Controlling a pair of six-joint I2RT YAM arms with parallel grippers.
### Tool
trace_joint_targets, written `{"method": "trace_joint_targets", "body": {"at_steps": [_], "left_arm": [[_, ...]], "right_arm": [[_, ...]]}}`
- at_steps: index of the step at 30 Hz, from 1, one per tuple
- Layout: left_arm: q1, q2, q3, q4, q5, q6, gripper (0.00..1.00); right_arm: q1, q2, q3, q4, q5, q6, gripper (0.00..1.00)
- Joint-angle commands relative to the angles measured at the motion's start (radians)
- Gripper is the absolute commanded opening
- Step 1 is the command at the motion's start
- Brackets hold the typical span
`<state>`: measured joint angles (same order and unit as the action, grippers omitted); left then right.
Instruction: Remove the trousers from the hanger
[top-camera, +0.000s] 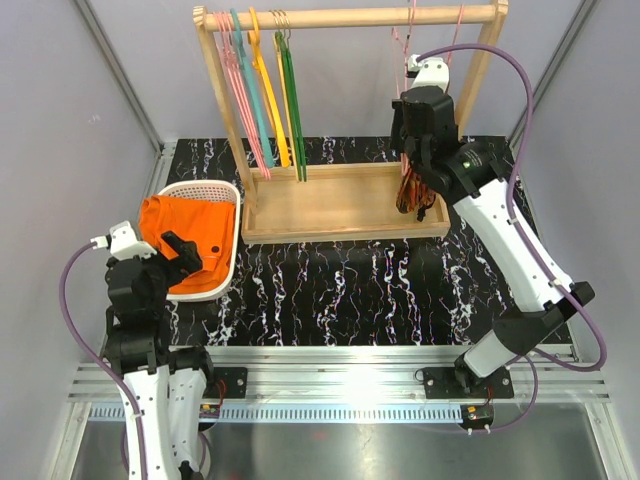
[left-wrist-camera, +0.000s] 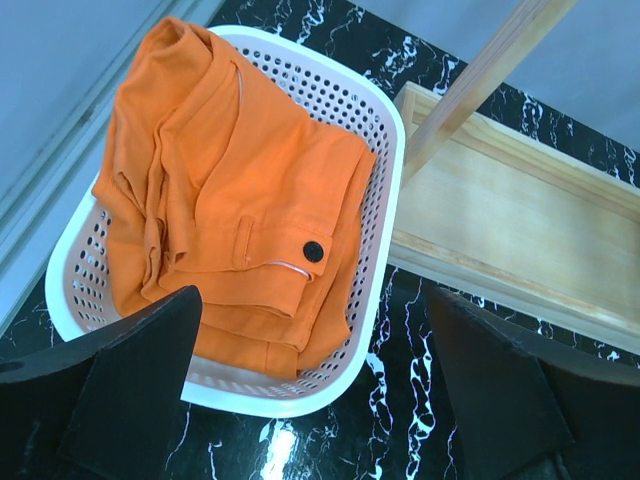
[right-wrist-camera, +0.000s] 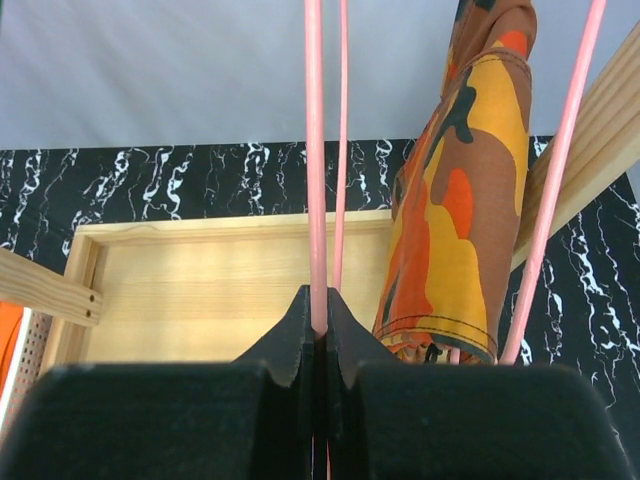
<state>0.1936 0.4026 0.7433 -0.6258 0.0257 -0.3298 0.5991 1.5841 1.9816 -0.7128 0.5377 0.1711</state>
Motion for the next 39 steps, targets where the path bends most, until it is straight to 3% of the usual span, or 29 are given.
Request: {"method": "trace_joint_targets", "body": {"at_steps": [1,11,14,15,20,22,24,32,35,39], "left_arm": [[-0.005,0.005,0.002,0.061,0.046,0.014,0.99],[-0.022,0.009,0.013,0.028,-0.033,0.008,0.99],[-0.022,0.007,0.022,0.008,-0.115,0.000,0.99],[-0.022,0.008,0.024,0.005,-0.118,0.000,0.99],[-0.022,0.012,0.018,0.017,-0.153,0.015,0.99],[-0.023,0.007,0.007,0.032,-0.178,0.037,0.99],[-0.029,-0.007,-0.016,0.061,-0.156,0.057,0.99],[-0.052,-0.088,-0.062,0.106,-0.110,0.141,0.99],[-0.060,-0.103,-0.061,0.095,-0.128,0.149,0.99],[-0.065,-0.123,-0.059,0.089,-0.142,0.150,0.99]], "right_arm": [[-0.015,-0.019,-0.038,0.097,-0.073,-0.011,0.00],[-0.019,-0.025,-0.105,0.133,-0.088,0.010,0.00],[-0.019,-0.076,-0.151,0.150,-0.100,0.044,0.32],[-0.018,-0.091,-0.168,0.154,-0.102,0.050,0.47],[-0.018,-0.249,-0.254,0.148,-0.183,0.065,0.64],[-0.018,-0.350,-0.315,0.157,-0.240,0.054,0.75],[-0.018,-0.419,-0.374,0.138,-0.266,0.036,0.99],[-0.018,-0.746,-0.596,-0.077,-0.079,-0.004,1.00],[-0.018,-0.863,-0.743,-0.111,-0.045,-0.002,0.99],[-0.019,-0.970,-0.820,-0.171,-0.032,0.036,1.00]]}}
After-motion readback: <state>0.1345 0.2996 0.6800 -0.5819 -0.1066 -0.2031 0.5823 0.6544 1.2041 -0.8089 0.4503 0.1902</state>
